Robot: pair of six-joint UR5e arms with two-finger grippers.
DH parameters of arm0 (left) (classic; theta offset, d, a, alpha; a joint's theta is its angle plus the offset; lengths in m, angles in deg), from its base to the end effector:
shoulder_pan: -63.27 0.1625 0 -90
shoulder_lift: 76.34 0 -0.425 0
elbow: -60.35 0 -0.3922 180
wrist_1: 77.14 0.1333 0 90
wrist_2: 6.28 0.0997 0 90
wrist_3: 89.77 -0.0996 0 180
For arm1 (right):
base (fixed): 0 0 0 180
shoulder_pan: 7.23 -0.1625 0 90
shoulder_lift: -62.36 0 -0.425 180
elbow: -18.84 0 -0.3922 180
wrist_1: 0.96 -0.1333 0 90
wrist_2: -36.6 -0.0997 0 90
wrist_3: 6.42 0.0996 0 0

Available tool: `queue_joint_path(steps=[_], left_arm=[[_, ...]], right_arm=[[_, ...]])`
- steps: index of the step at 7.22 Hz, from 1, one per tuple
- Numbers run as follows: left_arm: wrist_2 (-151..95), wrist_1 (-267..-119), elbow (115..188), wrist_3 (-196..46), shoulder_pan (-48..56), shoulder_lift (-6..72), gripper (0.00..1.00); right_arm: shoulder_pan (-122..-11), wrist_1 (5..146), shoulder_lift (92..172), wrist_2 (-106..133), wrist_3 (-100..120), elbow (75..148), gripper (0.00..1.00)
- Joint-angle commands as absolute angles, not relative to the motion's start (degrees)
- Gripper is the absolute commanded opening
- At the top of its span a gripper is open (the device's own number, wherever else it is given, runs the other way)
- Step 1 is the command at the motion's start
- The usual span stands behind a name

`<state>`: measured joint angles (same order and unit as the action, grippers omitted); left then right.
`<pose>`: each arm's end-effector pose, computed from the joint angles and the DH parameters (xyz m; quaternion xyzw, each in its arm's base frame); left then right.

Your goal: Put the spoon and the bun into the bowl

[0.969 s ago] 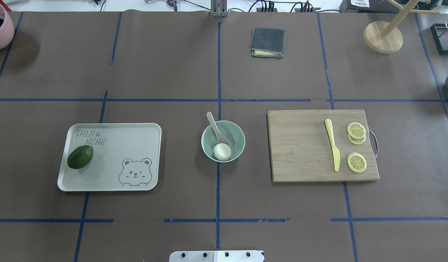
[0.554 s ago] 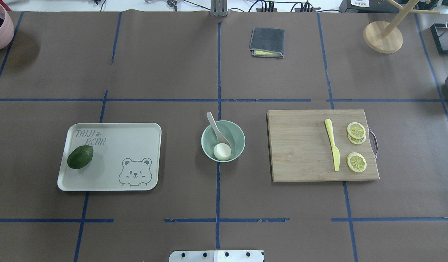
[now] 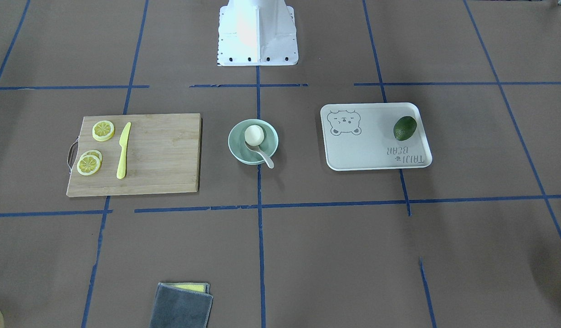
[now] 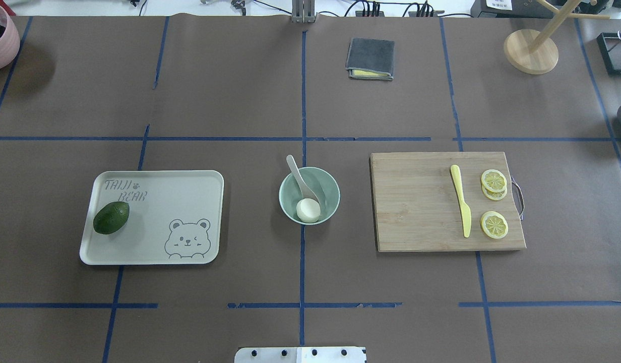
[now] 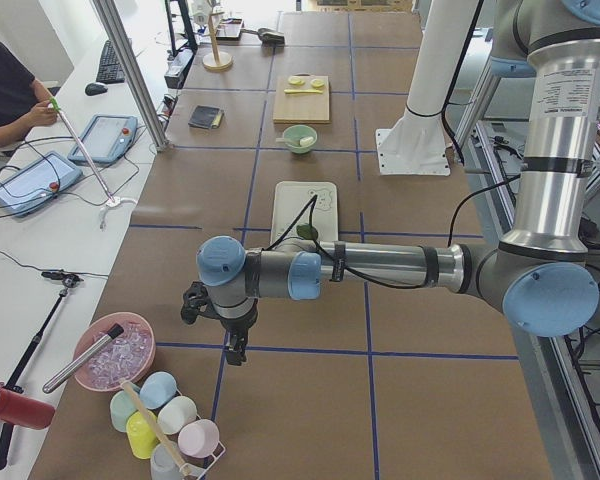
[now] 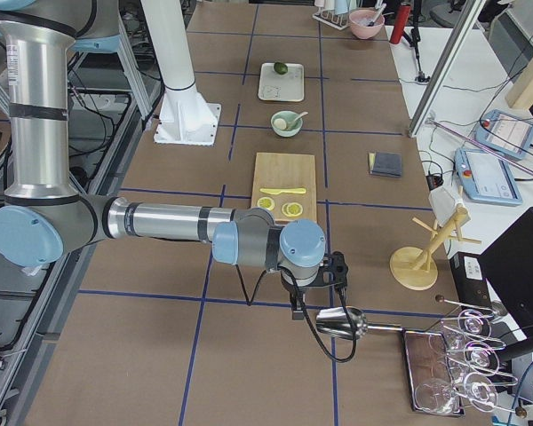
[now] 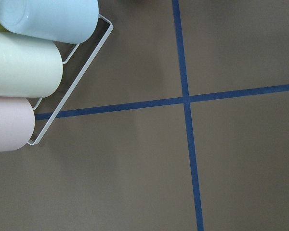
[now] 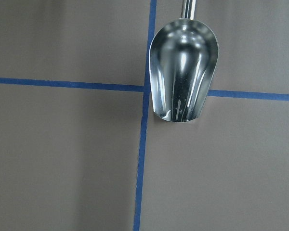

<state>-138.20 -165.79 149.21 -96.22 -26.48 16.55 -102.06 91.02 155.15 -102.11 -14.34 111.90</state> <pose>-0.0645 -0.5139 0.6484 0.0226 0.3570 0.0558 0.9322 0.0978 -0.4626 0.6538 0.0323 -0.4113 -0.0184 0.9107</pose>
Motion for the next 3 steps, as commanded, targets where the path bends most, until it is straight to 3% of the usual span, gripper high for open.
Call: queue_joint_path(steps=[1,3], left_arm=[[-138.2,-165.8,149.2,-96.2,-26.5,16.6,1.00],[-138.2,-165.8,149.4,-96.2,-26.5,16.6,1.00]], right_arm=[[-102.1,91.0,155.2,-102.2,-14.3,112.0,1.00],[-102.1,91.0,155.2,-102.2,-14.2,112.0,1.00]])
